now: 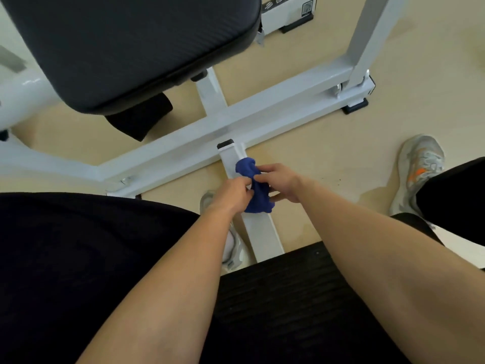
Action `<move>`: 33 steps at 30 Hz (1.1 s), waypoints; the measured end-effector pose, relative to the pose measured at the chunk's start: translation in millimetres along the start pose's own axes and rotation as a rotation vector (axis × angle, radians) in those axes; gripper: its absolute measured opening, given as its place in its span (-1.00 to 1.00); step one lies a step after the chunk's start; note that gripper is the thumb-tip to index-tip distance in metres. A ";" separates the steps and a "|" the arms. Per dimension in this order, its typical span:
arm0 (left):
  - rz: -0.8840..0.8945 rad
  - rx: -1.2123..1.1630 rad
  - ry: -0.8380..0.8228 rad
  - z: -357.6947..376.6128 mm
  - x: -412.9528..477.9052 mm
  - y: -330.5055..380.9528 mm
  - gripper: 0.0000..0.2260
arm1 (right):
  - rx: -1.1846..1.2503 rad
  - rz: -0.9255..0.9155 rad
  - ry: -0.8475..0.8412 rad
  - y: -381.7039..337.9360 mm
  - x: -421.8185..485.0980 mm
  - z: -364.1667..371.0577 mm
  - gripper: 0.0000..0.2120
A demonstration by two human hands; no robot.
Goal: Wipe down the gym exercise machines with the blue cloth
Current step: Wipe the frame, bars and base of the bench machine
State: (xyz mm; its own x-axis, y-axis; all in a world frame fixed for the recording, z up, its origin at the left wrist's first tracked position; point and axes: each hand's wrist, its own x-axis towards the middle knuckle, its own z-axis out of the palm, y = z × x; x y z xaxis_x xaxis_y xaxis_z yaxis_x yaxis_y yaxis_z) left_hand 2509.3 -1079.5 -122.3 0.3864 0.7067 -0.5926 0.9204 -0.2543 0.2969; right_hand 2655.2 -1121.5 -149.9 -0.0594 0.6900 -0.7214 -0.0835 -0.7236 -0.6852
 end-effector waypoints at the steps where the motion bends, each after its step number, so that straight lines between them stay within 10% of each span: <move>1: -0.002 -0.012 0.008 -4.5 -1.5 0.2 -0.79 | -0.020 -0.016 0.014 -0.4 -1.6 2.5 -0.70; 33: 0.408 0.315 0.287 -202.0 -145.0 155.4 -0.65 | -0.977 -0.373 0.728 -171.3 -315.2 -100.0 -0.67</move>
State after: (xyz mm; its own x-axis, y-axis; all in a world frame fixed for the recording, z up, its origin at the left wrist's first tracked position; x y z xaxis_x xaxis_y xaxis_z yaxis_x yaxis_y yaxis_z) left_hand 2584.3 -1088.1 161.0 0.7220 0.6497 -0.2378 0.6908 -0.6960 0.1958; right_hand 2787.7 -1217.0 184.8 0.3925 0.9081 -0.1459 0.8052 -0.4159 -0.4227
